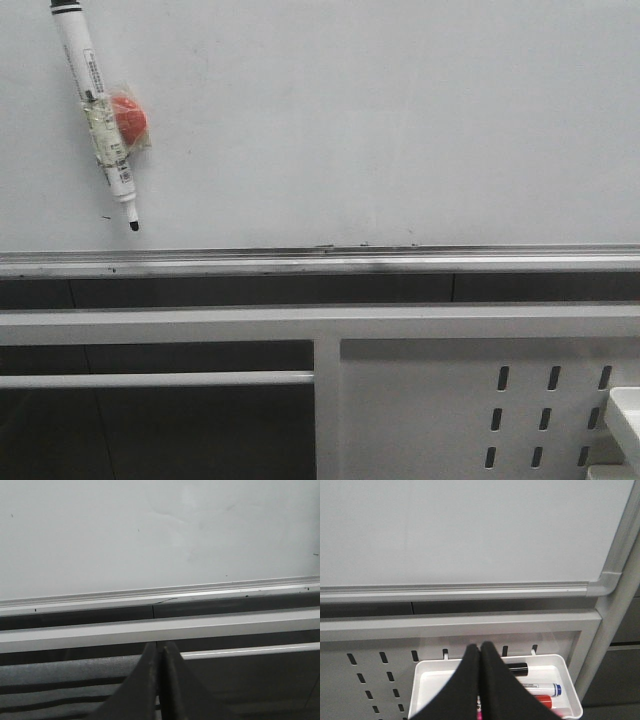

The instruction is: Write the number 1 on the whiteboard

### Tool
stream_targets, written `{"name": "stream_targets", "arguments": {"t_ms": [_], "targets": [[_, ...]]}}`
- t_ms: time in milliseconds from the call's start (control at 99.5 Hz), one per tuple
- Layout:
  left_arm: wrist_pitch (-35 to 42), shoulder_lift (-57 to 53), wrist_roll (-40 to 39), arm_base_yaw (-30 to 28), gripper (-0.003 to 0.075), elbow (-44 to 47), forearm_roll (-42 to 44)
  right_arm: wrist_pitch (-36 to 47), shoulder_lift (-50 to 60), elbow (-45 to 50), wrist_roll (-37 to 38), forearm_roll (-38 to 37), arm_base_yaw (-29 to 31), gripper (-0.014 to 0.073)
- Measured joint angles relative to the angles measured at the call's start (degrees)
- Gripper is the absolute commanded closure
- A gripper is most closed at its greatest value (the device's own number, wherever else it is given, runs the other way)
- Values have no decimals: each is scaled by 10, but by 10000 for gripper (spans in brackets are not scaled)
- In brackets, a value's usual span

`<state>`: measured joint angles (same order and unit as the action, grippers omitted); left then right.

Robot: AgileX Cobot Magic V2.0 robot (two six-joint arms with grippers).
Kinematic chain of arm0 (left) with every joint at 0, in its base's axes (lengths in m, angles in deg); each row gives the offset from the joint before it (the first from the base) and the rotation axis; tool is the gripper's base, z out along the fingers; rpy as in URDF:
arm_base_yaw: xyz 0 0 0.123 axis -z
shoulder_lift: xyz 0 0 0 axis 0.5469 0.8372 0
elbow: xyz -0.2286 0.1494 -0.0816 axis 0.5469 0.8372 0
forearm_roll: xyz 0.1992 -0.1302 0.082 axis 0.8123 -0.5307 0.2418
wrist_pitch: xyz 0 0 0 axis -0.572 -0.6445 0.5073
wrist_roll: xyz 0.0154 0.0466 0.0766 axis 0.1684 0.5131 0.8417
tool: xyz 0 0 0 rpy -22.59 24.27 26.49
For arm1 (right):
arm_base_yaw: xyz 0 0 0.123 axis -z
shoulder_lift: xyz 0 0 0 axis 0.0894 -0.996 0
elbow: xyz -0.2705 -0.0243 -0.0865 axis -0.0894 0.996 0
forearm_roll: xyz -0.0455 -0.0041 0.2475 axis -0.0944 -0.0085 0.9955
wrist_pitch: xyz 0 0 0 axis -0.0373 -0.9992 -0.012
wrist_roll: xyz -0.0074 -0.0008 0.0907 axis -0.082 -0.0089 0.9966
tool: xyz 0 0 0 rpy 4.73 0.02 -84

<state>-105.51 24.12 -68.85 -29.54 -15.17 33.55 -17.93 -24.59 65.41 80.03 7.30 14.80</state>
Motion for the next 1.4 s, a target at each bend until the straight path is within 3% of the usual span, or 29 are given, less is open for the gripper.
{"name": "stream_targets", "arguments": {"t_ms": [342,633,905,1056,1257,1307,1398], "targets": [[14,0,0,0,740,0,0,0,0,0,0,0,0,663],[232,0,0,0,740,0,-2,0,0,0,0,0,0,663],[276,0,0,0,740,0,-3,7,0,0,0,21,1,663],[276,0,0,0,740,0,-3,44,0,0,0,106,1,663],[282,0,0,0,740,0,-5,73,0,0,0,112,1,663],[288,0,0,0,740,0,-6,102,0,0,0,111,1,663],[316,0,-15,0,740,0,-8,205,0,0,80,186,1,664]]}}
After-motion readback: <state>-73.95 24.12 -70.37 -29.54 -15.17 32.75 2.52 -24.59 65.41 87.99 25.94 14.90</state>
